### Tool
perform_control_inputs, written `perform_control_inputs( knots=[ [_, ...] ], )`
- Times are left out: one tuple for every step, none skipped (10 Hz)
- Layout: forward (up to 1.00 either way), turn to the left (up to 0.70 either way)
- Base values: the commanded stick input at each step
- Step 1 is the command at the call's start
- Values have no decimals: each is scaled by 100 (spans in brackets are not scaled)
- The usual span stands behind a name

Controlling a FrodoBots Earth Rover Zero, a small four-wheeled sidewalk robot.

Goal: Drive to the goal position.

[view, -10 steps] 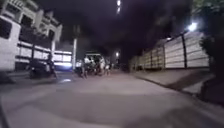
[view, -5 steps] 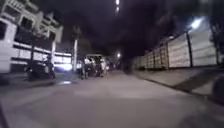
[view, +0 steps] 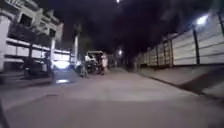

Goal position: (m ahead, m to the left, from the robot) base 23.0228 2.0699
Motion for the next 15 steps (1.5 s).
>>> perform_control_inputs(
  knots=[
    [70, 0],
    [70, -17],
    [70, -35],
    [70, -35],
    [70, -35],
    [70, -35],
    [70, -35],
    [70, -24],
    [70, -11],
    [70, -1],
    [70, 0],
    [70, 0],
    [70, 0],
    [70, 0],
    [70, 0]
  ],
)
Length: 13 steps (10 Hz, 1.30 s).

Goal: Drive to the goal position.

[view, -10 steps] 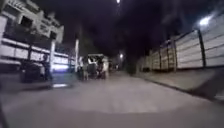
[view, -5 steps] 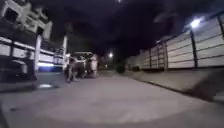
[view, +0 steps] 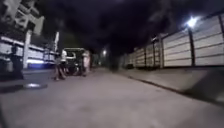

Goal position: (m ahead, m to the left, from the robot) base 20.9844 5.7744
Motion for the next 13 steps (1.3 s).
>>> perform_control_inputs(
  knots=[
    [70, 0],
    [70, 0],
    [70, 0],
    [70, 0],
    [70, 0],
    [70, 0],
    [70, 0],
    [70, 0],
    [70, 0],
    [70, 0],
    [70, 0],
    [70, 0],
    [70, 0]
  ],
)
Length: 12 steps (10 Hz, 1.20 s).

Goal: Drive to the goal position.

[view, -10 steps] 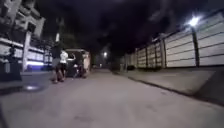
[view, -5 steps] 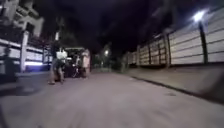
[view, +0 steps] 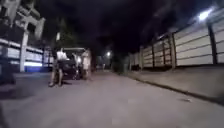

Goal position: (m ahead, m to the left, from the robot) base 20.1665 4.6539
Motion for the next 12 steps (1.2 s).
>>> perform_control_inputs(
  knots=[
    [70, 0],
    [70, 0],
    [70, 0],
    [70, 0],
    [70, 0],
    [70, 0],
    [70, 0],
    [70, 0],
    [70, 0],
    [70, 0],
    [70, 0],
    [70, 0]
  ],
)
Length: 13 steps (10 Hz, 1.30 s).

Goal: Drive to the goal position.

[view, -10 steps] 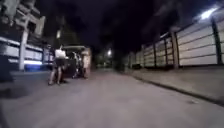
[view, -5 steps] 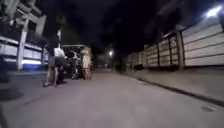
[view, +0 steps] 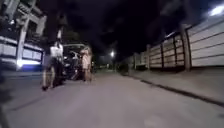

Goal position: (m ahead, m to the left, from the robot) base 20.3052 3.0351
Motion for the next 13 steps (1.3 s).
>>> perform_control_inputs(
  knots=[
    [70, 0],
    [70, 0],
    [70, 0],
    [70, 0],
    [70, 0],
    [70, 0],
    [70, 0],
    [70, 0],
    [70, 0],
    [70, 0],
    [70, 0],
    [70, 0],
    [70, 0]
  ],
)
